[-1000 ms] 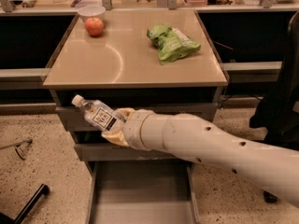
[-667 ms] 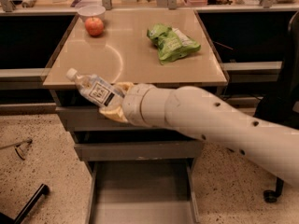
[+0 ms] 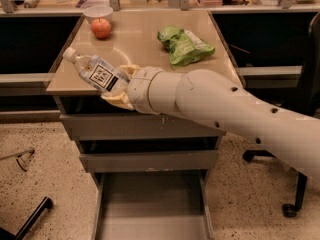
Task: Pick blue plastic bottle from bottom drawer and place on counter
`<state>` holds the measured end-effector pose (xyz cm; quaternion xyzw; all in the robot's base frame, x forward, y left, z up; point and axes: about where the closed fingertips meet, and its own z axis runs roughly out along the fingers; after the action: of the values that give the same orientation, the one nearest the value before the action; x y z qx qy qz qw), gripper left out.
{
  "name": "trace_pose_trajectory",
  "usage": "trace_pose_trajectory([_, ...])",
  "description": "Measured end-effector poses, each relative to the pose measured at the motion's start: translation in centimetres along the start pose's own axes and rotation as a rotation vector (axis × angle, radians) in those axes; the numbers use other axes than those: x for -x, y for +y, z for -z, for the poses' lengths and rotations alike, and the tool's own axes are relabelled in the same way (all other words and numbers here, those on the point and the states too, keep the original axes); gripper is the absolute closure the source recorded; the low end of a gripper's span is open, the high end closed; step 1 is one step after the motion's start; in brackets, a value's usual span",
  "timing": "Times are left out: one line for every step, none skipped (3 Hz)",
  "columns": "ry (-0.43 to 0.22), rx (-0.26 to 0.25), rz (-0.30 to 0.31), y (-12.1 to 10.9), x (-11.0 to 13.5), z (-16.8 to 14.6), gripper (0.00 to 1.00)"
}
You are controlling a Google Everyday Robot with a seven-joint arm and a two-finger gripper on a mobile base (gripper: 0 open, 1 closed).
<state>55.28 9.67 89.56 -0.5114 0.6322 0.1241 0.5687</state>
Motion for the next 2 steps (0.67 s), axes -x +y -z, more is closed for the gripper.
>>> trace_pose_trajectory([-0.003, -0.041, 0.029, -1.8, 0.4, -0.2, 1.0])
trace_pose_trajectory([-0.013, -0.14, 0.095, -6.1, 2.2, -0.8, 1.0])
